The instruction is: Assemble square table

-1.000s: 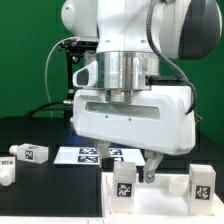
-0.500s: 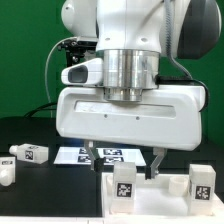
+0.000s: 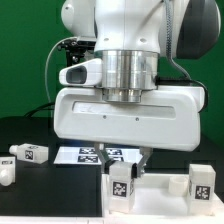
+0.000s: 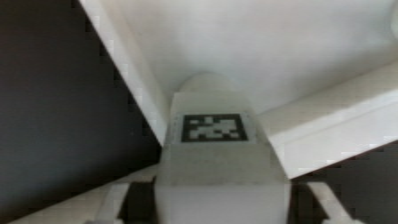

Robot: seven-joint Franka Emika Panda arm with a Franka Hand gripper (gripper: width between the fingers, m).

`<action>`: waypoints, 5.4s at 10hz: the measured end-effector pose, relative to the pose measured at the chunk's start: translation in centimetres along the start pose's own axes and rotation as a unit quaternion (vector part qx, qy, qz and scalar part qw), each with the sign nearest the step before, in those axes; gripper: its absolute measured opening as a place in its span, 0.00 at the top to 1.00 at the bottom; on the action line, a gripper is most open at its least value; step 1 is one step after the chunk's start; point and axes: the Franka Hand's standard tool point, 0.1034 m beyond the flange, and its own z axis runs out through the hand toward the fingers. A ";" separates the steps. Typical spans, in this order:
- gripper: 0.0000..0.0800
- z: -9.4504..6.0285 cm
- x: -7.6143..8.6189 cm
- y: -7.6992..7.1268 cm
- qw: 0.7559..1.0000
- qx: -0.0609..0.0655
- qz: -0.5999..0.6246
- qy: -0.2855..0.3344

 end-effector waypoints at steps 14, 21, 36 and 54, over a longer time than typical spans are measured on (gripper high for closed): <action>0.38 0.1 -0.4 -0.5 0.833 -0.011 0.553 0.009; 0.19 0.0 -0.1 -0.8 0.985 -0.019 0.168 0.020; 0.64 0.4 0.5 0.6 0.878 -0.026 0.477 -0.002; 0.19 -3.9 -2.2 -2.5 0.788 -0.002 0.615 -0.009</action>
Offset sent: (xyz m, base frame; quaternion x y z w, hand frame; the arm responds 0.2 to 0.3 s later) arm 0.0094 -0.0080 -0.0022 -0.0533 0.0225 0.1713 0.9835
